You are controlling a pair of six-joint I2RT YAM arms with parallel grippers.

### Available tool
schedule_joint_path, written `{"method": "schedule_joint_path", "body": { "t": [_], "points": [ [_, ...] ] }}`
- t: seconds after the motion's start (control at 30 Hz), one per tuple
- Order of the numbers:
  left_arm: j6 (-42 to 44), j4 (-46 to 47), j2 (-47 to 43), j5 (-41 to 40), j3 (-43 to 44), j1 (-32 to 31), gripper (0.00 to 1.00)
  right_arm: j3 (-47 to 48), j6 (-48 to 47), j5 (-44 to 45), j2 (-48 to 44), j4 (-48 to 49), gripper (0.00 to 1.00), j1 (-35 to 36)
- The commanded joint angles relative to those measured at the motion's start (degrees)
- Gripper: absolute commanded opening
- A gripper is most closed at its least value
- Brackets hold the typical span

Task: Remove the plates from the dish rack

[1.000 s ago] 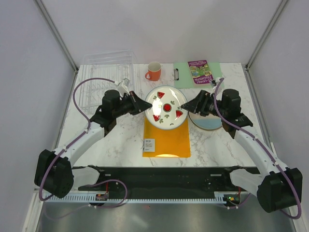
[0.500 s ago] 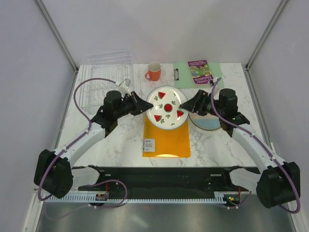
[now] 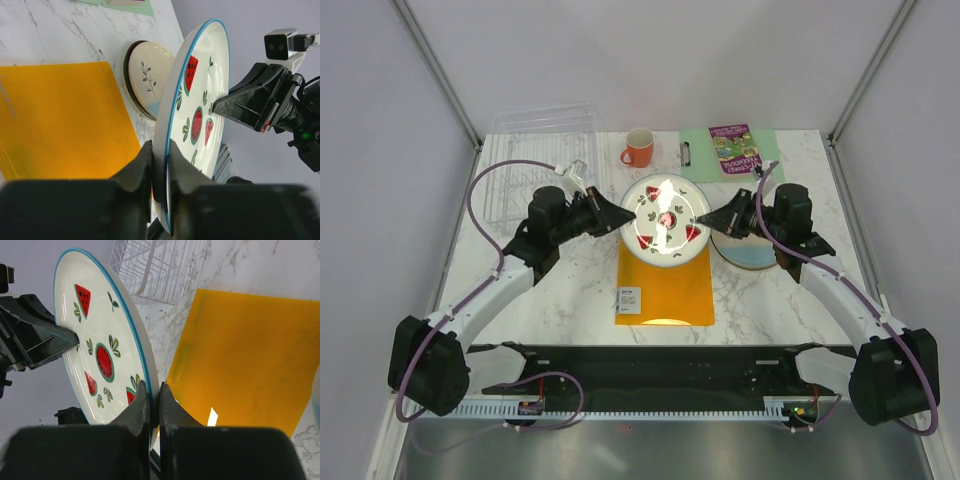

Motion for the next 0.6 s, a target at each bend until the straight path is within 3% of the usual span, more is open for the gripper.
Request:
{"method": "schedule_joint_path", "body": {
  "t": [0.0,0.07,0.17,0.27,0.37,0.57],
  "points": [
    [-2.7,11.8,0.8,8.1,2.3,-1.4,0.27,-0.3,1.2,-2.1,-0.3,4.6,0.0,1.4],
    [-1.6,10.8,1.7,9.1,2.6,-1.4,0.49,0.3,0.1,1.7,-1.1,3.5,0.0,1.3],
    [1.6,5.7,1.3,6.5,2.1,-1.4,0.69,2.9,-3.8,7.4,-2.5,-2.3,0.0,0.7],
    [6.5,-3.0,-1.9,-1.8,1.5,-1.4,0.75,5.6,-5.9,12.2,-3.4,-8.3,0.0,-2.1],
    [11.0,-11.0,-7.1,-12.5,0.0,-1.4,0.76,6.4,-6.6,11.6,-3.9,-9.9,0.0,-8.0],
    [16.4,-17.5,-17.8,-26.9,-5.2,-1.4,0.77,7.3,-11.7,12.8,-2.0,-16.4,0.0,-19.2]
  ]
}}
